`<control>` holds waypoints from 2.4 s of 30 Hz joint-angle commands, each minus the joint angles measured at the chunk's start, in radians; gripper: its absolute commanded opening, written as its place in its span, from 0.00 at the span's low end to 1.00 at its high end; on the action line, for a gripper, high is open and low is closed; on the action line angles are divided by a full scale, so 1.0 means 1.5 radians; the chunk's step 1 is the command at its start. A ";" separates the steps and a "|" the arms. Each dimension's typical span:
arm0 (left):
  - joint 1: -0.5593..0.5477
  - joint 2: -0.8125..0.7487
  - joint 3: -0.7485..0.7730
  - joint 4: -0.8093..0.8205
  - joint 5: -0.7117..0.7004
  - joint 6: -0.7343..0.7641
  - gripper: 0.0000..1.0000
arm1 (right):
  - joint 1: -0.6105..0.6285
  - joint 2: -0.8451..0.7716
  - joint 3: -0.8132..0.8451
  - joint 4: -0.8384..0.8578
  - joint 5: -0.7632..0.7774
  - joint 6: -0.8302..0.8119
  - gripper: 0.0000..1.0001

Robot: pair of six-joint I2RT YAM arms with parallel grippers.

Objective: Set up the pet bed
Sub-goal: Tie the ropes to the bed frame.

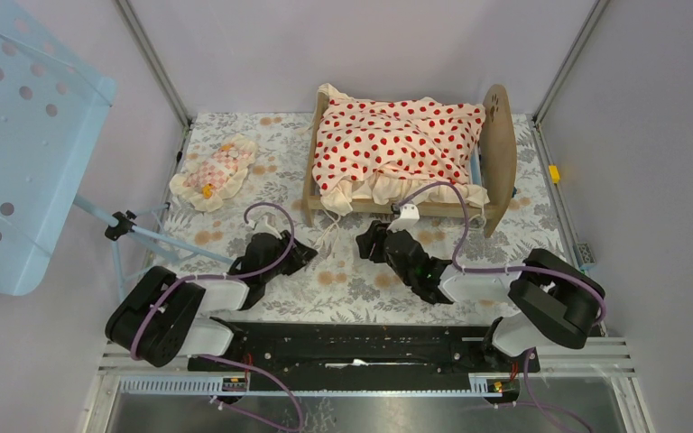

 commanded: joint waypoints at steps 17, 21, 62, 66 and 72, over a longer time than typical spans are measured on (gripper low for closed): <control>0.070 -0.116 0.077 -0.109 0.020 0.078 0.35 | 0.008 0.019 0.074 -0.109 -0.046 0.008 0.58; 0.070 -0.229 0.094 -0.229 -0.024 0.092 0.47 | 0.032 0.065 0.118 -0.135 -0.006 0.048 0.60; 0.071 -0.377 0.315 -0.615 -0.072 0.323 0.66 | 0.162 0.341 0.378 -0.397 0.130 0.024 0.28; 0.071 -0.382 0.314 -0.615 -0.075 0.324 0.66 | 0.164 0.312 0.343 -0.344 0.081 -0.023 0.16; 0.071 -0.383 0.312 -0.612 -0.060 0.329 0.66 | 0.164 0.262 0.268 -0.304 0.036 -0.021 0.06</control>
